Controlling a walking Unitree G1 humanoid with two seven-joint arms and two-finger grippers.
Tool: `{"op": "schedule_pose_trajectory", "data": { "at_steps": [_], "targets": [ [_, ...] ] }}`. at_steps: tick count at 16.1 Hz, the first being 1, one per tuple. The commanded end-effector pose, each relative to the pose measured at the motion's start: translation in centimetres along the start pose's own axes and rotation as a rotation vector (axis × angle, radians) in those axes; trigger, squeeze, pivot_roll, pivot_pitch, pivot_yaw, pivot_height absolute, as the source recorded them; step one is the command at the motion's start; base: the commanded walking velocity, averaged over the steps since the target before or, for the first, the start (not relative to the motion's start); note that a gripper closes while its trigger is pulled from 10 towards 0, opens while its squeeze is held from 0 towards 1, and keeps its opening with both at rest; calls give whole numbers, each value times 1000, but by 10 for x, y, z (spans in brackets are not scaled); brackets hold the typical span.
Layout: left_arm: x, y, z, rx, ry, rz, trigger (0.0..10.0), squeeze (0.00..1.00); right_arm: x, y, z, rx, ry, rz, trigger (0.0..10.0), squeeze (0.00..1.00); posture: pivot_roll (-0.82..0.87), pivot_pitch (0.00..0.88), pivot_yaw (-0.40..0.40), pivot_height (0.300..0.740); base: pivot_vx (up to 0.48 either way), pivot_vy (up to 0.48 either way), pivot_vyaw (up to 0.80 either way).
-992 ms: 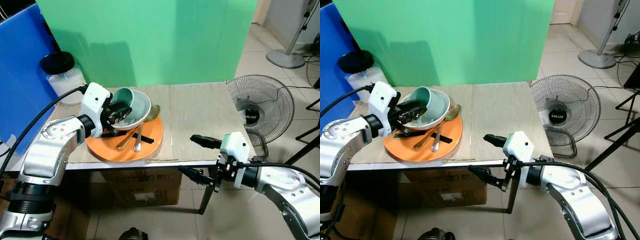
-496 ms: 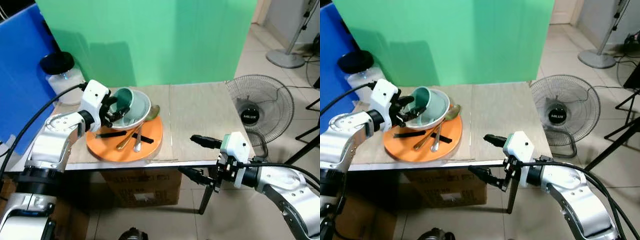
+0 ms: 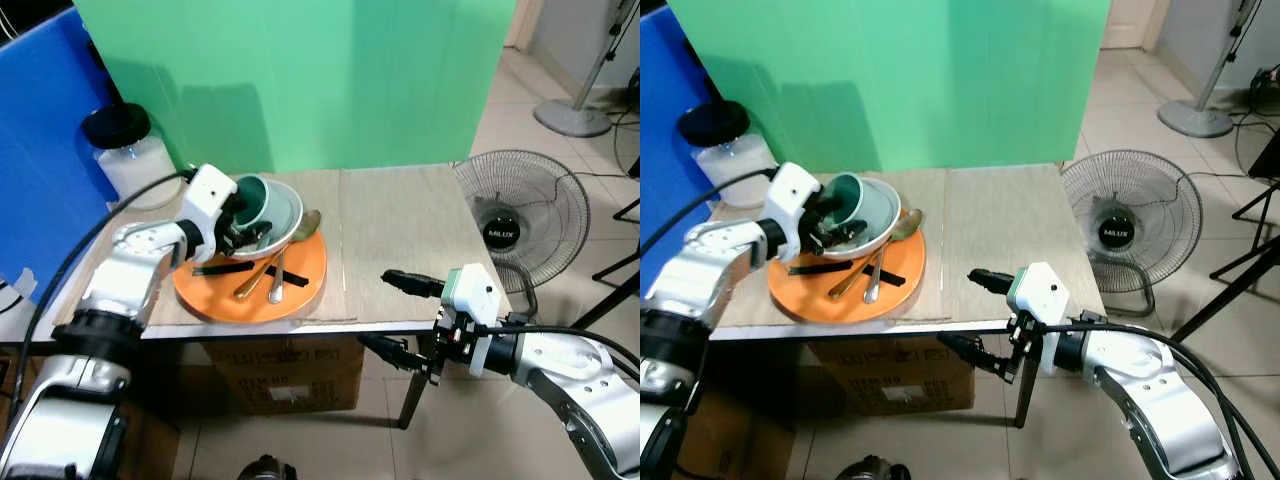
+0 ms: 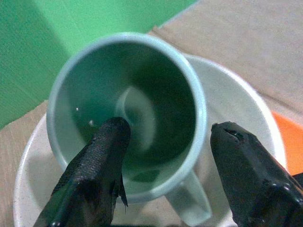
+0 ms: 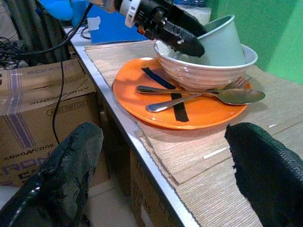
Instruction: Setting the table
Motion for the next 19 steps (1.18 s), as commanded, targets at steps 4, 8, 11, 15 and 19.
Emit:
{"op": "schedule_pose_trajectory", "data": {
  "at_steps": [4, 8, 11, 15, 19],
  "targets": [
    [4, -3, 8, 28, -15, 50, 0, 0, 5, 0, -1, 7, 10, -26, 10000, 0, -89, 12, 121, 740, 0, 0, 0],
    [6, -7, 9, 39, -23, 84, 0, 0, 5, 1, 0, 4, 10, -25, 10000, 0, -90, 10, 128, 740, 0, 0, 0],
    [6, -7, 9, 29, -26, 84, 0, 0, 5, 2, 1, 4, 11, -25, 10000, 0, -87, 8, 128, 740, 0, 0, 0],
    [7, -10, 7, 26, -16, 69, 0, 0, 5, 3, 2, 6, 13, -30, 10000, 0, -88, 0, 133, 740, 0, 0, 0],
    [7, -12, 4, 24, -29, 101, 0, 0, 4, 4, 1, 42, 13, -36, 10000, 0, -85, 0, 147, 740, 0, 0, 0]
  ]
}}
Point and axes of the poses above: a point about 5 cm out from each wrist's last joint towards the gripper, its own z axis pointing out of the wrist towards the gripper, its own x axis along the axis of the wrist's last joint, y = z × x, the point moved 3 cm from there along z, pointing out of the wrist towards the gripper, and after that the axes turned 11 degrees about -z, right-handed, at the moved point
